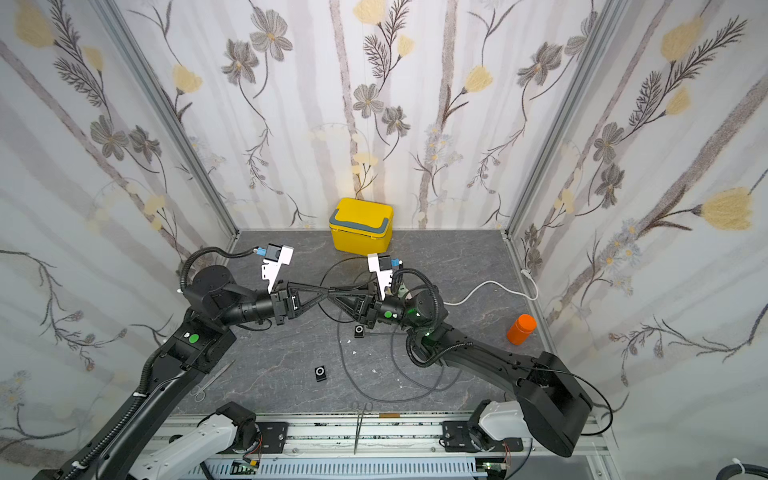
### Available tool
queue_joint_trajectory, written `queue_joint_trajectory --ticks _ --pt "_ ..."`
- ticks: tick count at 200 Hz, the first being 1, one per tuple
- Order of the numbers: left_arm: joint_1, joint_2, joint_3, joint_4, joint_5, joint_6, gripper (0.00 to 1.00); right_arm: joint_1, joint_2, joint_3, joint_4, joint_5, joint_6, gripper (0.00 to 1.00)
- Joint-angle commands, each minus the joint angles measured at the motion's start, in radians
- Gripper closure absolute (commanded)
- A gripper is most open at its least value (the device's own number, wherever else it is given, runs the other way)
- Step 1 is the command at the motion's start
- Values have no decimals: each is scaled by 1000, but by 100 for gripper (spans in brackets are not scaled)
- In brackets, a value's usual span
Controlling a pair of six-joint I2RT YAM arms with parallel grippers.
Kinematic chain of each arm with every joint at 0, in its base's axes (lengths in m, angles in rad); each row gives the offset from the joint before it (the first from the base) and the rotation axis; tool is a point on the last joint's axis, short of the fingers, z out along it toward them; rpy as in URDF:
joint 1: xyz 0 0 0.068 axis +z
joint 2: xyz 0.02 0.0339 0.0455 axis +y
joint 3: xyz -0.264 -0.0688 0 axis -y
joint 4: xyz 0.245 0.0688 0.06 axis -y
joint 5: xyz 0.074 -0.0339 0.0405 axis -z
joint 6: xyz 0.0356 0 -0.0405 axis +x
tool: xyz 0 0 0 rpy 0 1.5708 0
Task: Charge mp3
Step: Pick up the charging cable from the center of the board.
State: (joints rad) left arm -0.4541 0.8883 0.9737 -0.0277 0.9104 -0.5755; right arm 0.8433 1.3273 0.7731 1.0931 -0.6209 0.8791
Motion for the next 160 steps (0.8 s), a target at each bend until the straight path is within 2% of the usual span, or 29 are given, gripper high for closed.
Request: queue_joint_trajectory --ticks 1,49,79,89,102,119,124,160 --pt "-6 5 13 7 8 23 96 0 -13 -10 37 13 -14 72" --pt "-22 21 27 -11 10 49 96 -9 -5 -50 137 22 46 74" --pt "-32 32 36 -30 9 69 96 -14 11 -55 199 6 92 82" --pt "-34 35 39 -34 8 74 96 -15 15 -60 225 1 110 81" --pt "-36 34 39 -38 4 79 96 -15 15 -67 256 0 132 76" --pt "-37 35 39 -40 2 81 96 -15 12 -78 278 2 150 75" --pt "-37 36 39 -39 2 81 96 -46 11 -77 281 1 152 76" --pt "-40 38 43 -38 -4 80 96 -47 28 -68 278 -22 152 86"
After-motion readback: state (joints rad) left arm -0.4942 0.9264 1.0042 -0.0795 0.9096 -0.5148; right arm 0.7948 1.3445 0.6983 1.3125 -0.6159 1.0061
